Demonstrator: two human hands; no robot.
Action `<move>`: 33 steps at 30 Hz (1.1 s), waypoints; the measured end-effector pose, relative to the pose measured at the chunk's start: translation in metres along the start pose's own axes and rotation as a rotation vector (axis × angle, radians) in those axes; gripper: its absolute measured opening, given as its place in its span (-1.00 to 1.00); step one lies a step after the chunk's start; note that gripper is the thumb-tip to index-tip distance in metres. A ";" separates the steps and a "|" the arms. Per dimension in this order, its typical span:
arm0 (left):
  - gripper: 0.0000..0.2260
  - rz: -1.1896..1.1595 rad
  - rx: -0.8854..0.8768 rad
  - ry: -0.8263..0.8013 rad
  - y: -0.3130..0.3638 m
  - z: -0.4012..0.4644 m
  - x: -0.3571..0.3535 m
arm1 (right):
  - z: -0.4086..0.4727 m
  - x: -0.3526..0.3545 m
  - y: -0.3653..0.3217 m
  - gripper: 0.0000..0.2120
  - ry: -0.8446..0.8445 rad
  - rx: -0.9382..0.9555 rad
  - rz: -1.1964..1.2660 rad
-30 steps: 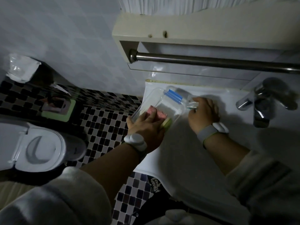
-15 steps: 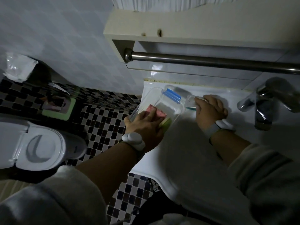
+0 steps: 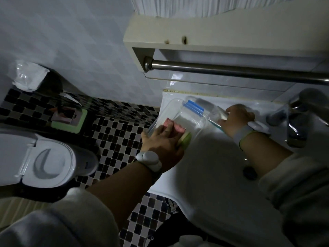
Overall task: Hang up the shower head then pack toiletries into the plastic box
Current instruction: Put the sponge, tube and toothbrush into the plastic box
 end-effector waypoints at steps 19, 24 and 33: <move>-0.47 -0.018 -0.007 0.011 -0.002 -0.010 0.002 | -0.037 -0.019 0.017 -0.64 -0.058 -0.084 0.423; -0.51 -0.122 0.009 0.032 -0.003 -0.015 0.011 | -0.052 -0.034 0.024 -0.55 -0.089 -0.211 0.591; -0.34 -0.205 0.121 0.223 0.000 -0.013 0.017 | -0.066 -0.018 -0.007 -0.36 0.051 -0.238 0.888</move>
Point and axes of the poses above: each hand's wrist, its own z-axis towards the middle knuckle, its own x-axis out of the back of the hand, y = z × x, the point moved 1 cm from there along z, towards the middle knuckle, and after that the axes turned 15 degrees about z, right-handed, at the moved point
